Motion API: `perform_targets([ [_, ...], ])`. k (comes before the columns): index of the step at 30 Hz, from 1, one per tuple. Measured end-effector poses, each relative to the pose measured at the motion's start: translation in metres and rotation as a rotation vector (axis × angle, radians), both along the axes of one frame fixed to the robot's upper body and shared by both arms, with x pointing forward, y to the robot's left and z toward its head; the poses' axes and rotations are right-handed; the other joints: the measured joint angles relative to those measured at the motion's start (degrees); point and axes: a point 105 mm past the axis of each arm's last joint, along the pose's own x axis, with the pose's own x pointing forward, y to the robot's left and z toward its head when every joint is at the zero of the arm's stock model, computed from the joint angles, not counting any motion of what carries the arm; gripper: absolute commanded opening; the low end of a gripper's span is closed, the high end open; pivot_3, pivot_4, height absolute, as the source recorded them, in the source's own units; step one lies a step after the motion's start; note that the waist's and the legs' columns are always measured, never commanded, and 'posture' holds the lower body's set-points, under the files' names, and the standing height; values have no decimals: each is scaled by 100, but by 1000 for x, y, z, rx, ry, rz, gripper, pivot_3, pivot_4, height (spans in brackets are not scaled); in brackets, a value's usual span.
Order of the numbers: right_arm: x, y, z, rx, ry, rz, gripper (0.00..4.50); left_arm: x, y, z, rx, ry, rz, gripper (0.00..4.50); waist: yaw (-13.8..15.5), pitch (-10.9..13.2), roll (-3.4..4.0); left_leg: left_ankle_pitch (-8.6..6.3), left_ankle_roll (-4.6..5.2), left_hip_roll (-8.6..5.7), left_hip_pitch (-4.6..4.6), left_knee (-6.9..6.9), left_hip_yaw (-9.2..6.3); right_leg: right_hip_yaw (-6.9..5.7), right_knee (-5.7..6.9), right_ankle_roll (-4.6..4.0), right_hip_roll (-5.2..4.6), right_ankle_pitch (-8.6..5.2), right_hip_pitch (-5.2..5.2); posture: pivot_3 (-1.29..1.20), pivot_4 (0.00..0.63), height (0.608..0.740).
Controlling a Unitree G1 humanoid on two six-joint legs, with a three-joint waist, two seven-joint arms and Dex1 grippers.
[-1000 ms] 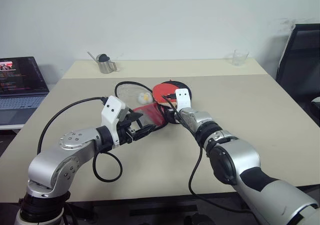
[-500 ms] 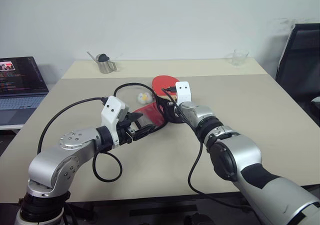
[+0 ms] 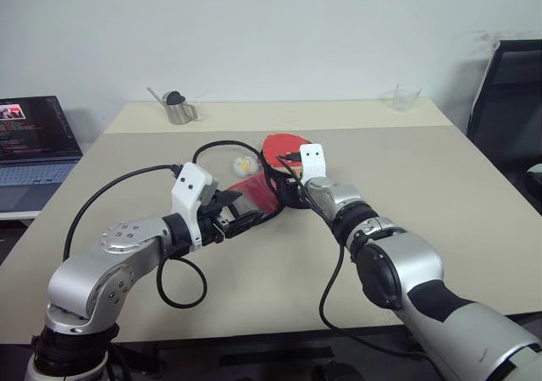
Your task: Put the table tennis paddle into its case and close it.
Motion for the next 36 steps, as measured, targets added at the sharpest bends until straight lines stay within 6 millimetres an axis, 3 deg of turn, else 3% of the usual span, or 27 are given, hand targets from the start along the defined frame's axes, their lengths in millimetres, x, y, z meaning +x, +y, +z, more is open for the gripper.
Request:
perform_targets([
  [20,-1,-2,-7,-20,-1,-13,1056,-1,-1,2,7,-10,3,3660,-1,0,0,0,0,0,1,0,0,0,0,0,0,0,1,0,150,740],
  [31,-1,-2,-6,-11,-8,-3,4484,-1,-1,5,10,-19,-3,3660,-2,0,0,0,0,0,2,1,0,0,1,0,0,0,1,0,150,740],
  [36,2,2,6,49,-22,68,4484,-3,-2,4,11,-11,-23,3660,-3,0,0,0,0,0,1,0,-1,-1,1,0,1,0,1,0,150,740],
])
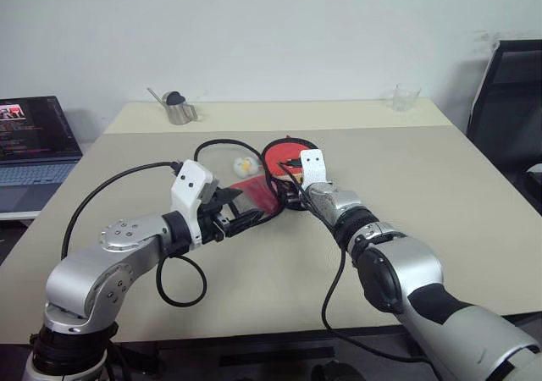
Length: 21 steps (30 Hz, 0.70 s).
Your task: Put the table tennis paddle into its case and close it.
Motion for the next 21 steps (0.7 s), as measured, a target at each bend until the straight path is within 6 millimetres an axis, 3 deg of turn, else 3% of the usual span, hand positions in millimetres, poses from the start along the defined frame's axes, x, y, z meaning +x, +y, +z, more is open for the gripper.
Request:
perform_targets([
  [4,10,-15,40,78,-74,42,4484,-5,0,-2,19,15,-33,3660,4,0,0,0,0,-1,-1,0,-1,-1,-2,0,1,0,1,0,150,740],
  [7,16,-46,67,111,-115,32,4484,-6,0,-2,24,15,-38,3660,49,0,0,0,0,-2,-1,0,-3,-4,-4,1,3,-1,2,0,150,740],
  [9,16,-70,71,92,-124,3,4484,-4,-2,1,24,7,-44,3660,83,-1,-1,0,0,-4,-1,1,-3,-4,-3,1,3,-1,4,0,150,740],
  [12,13,-98,50,62,-66,-45,4484,-1,-8,1,41,0,-60,3660,88,-1,-1,0,1,-6,1,1,1,0,-3,2,4,-1,6,0,150,740],
  [15,4,-102,27,54,-7,18,4484,2,-10,-4,57,14,-64,3660,44,-1,-1,0,1,0,1,-1,7,7,-1,1,4,-1,0,0,150,740],
  [17,-8,-89,20,34,-2,138,4484,10,1,-10,79,32,-19,3660,-26,1,2,0,1,8,3,-4,6,6,5,-2,8,-2,-6,0,150,740],
  [21,-19,-68,37,36,-72,250,4484,32,33,-25,111,64,151,3660,-56,2,4,0,1,13,10,-3,-1,-1,13,15,13,-18,-5,0,150,740],
])
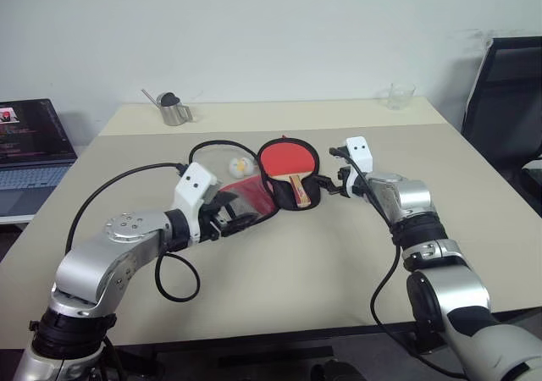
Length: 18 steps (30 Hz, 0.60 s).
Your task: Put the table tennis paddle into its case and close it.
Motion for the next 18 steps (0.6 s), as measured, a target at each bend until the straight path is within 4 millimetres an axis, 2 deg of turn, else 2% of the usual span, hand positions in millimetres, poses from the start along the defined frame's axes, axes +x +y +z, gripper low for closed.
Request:
perform_targets([
  [3,-6,10,19,19,-62,56,4484,9,10,-8,-31,15,76,3660,47,0,-1,0,0,-7,-4,3,0,-2,-6,-4,-4,3,2,0,150,740],
  [5,-9,13,24,21,-80,76,4484,13,14,-9,-69,13,111,3660,86,0,-1,-1,-1,-11,-7,3,2,0,-9,-16,-9,12,3,0,150,740],
  [11,-8,3,19,2,-72,46,4484,43,41,-19,-191,77,323,3660,166,0,-1,-1,-1,-14,-9,6,-4,-7,-8,-19,-16,15,4,0,150,740],
  [14,-7,-2,19,-4,-73,21,4484,53,40,-31,-194,119,341,3660,156,-1,-2,-1,-1,-15,-10,5,0,-4,-9,-19,-19,15,3,0,150,740],
  [18,-3,-13,18,-7,-66,-37,4484,68,20,-46,-184,137,293,3660,161,-1,-2,-1,-2,-16,-12,5,-2,-6,-9,-20,-22,16,2,0,150,740],
])
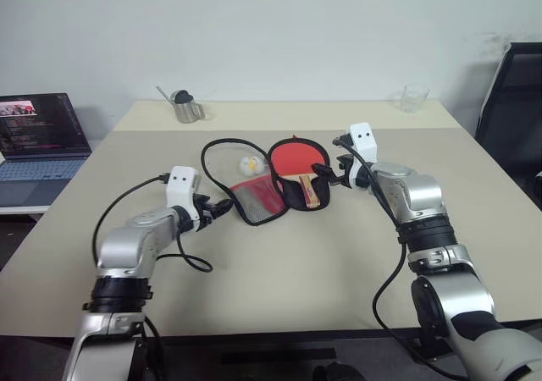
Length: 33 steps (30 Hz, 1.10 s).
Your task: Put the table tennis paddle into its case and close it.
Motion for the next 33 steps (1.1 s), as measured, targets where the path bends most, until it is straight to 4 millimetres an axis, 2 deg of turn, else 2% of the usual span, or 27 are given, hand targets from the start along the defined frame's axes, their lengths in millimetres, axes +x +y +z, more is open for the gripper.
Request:
perform_targets([
  [2,1,-3,0,2,1,-13,4484,6,-13,1,-26,-26,-43,3660,-1,0,0,0,0,0,-3,0,1,0,0,0,-1,0,-2,0,150,740],
  [6,2,-10,1,-5,-4,-45,4484,12,-50,36,-184,-178,-179,3660,-1,0,0,0,0,1,-9,0,1,0,-1,0,-2,0,-5,0,150,740],
  [8,3,-13,2,-6,-6,-60,4484,11,-61,48,-209,-222,-236,3660,-28,0,0,0,0,1,-6,-1,5,4,1,0,-2,1,-5,0,150,740],
  [12,5,-27,6,4,-15,-109,4484,10,-78,58,-236,-256,-297,3660,-17,0,0,0,1,1,-6,2,1,1,4,1,-1,1,-4,0,150,740],
  [16,5,-32,8,4,-21,-129,4484,10,-102,76,-234,-295,-377,3660,-13,0,-1,0,1,-3,-7,3,3,3,2,3,0,2,-2,0,150,740],
  [21,4,-44,12,5,-31,-169,4484,5,-136,72,-234,-281,-457,3660,-12,0,0,0,1,-3,-10,2,2,2,0,4,0,2,-4,0,150,740],
  [23,4,-52,12,12,-31,-196,4484,2,-160,78,-255,-291,-493,3660,0,1,-2,0,1,-3,-16,5,-1,-1,0,5,0,3,-4,0,150,740],
  [26,4,-53,11,14,-32,-214,4484,-13,-206,101,-256,-354,-605,3660,9,1,-2,-1,2,-9,-18,4,4,3,-6,9,1,4,-3,0,150,740],
  [28,2,-52,15,19,-43,-214,4484,-23,-224,105,-246,-377,-652,3660,-12,1,-2,-3,5,-7,-18,3,8,8,-6,10,1,4,-5,0,150,740],
  [30,-1,-60,17,21,-53,-235,4484,-25,-223,101,-233,-370,-652,3660,-42,1,-1,-4,7,1,-7,0,12,14,0,9,7,4,-4,0,150,740],
  [33,-3,-77,10,19,-28,-280,4484,-20,-210,97,-203,-364,-619,3660,-42,1,-1,-3,8,4,3,1,10,13,9,12,19,1,-3,0,150,740],
])
